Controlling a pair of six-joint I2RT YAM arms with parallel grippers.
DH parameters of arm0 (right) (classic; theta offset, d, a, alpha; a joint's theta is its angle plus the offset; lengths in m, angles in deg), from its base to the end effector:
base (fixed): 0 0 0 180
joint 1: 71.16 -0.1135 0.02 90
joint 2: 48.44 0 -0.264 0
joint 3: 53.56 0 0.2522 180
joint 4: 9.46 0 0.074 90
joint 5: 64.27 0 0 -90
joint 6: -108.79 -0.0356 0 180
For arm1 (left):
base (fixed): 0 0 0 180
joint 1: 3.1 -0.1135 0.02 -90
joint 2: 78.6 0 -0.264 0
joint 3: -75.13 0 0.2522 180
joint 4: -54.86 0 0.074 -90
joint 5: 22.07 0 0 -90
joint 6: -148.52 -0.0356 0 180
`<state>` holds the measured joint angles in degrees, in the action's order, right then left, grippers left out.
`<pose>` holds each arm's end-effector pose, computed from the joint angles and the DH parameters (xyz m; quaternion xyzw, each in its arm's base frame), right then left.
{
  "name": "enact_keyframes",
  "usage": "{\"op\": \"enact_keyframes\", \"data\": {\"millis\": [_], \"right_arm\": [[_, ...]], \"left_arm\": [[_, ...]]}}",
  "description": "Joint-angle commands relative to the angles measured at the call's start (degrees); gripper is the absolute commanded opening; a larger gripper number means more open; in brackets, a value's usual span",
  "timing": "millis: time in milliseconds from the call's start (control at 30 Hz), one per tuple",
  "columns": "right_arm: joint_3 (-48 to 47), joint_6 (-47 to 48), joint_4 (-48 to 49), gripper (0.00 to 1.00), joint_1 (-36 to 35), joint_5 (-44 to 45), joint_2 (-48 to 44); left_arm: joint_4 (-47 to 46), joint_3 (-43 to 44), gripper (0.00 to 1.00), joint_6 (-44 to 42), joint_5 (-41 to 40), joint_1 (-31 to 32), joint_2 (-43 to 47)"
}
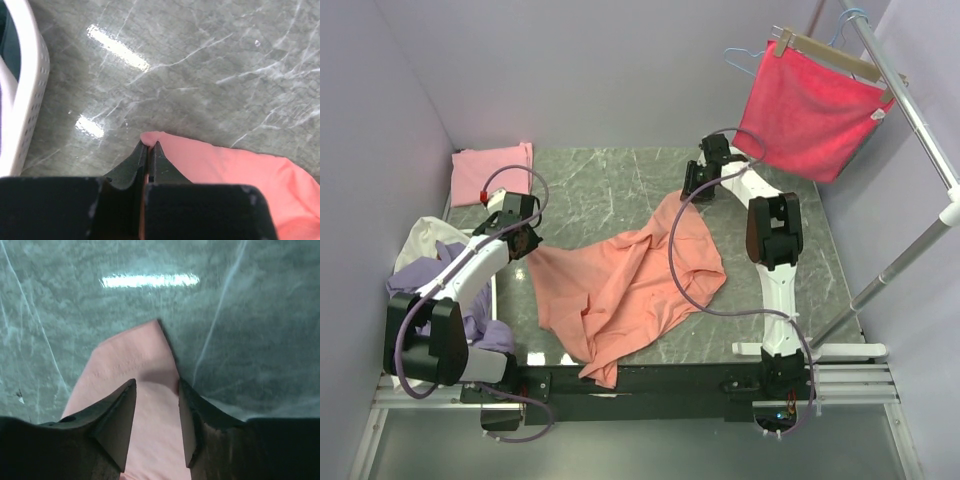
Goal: Fold and stack the t-shirts
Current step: Flatten out the tshirt
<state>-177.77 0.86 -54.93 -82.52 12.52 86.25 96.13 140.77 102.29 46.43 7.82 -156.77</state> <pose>0.5028 0.1093 0.1653 0.0208 0.9502 0.1799 0.2536 0.2728 -0.0393 0.2307 -0.3196 0.8793 0.0173 0.3526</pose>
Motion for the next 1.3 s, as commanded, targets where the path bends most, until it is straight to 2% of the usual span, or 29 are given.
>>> {"op": "enact_keyframes", "data": {"millis": [0, 33, 100, 233, 400, 600, 767, 967, 1133, 1200, 1267], "right_arm": [[-6.2, 1.4, -7.7, 0.41, -0.3, -0.6, 4.9], [-7.3, 1.6, -8.7, 0.33, -0.4, -0.6, 5.6], [-10.0, 2.1, -11.1, 0.27, -1.0, -0.2, 7.4], [-9.6, 2.6, -10.7, 0.00, -1.4, 0.5, 7.2], [0.6, 3.1, -2.6, 0.00, -1.7, 0.6, -0.6], [8.8, 4.0, 1.6, 0.00, -1.7, 1.1, -14.4], [11.7, 5.4, 0.3, 0.00, -1.7, 4.7, -28.0], [15.0, 6.8, -0.5, 0.00, -1.7, 8.5, -43.5], [14.0, 6.6, -4.1, 0.00, -1.7, 9.0, -49.3], [17.6, 6.3, -1.6, 0.00, -1.7, 9.1, -55.1], [17.9, 6.8, -3.3, 0.00, -1.7, 10.0, -59.3]], "left_arm": [[-0.1, 1.3, 0.01, -2.5, 1.7, -1.2, 1.0], [-0.5, 1.1, 0.01, -2.5, 2.0, -1.4, 1.0], [-0.7, 1.1, 0.01, -2.8, 2.6, -1.5, 0.2], [-1.6, 0.9, 0.01, -3.2, 3.9, -1.5, -0.9], [-2.6, 1.3, 0.01, -4.1, 4.4, -1.7, -1.1], [-0.7, 6.7, 0.01, -6.7, 4.4, -1.7, 0.1], [2.7, 14.4, 0.01, -9.0, 3.7, -1.8, 2.6], [5.4, 21.5, 0.01, -12.8, 4.9, -1.8, 10.6], [6.8, 24.3, 0.01, -15.1, 4.9, -1.8, 15.6], [8.8, 26.5, 0.01, -15.6, 4.9, -1.8, 17.4], [9.7, 27.7, 0.01, -15.7, 5.6, -1.8, 20.1]]}}
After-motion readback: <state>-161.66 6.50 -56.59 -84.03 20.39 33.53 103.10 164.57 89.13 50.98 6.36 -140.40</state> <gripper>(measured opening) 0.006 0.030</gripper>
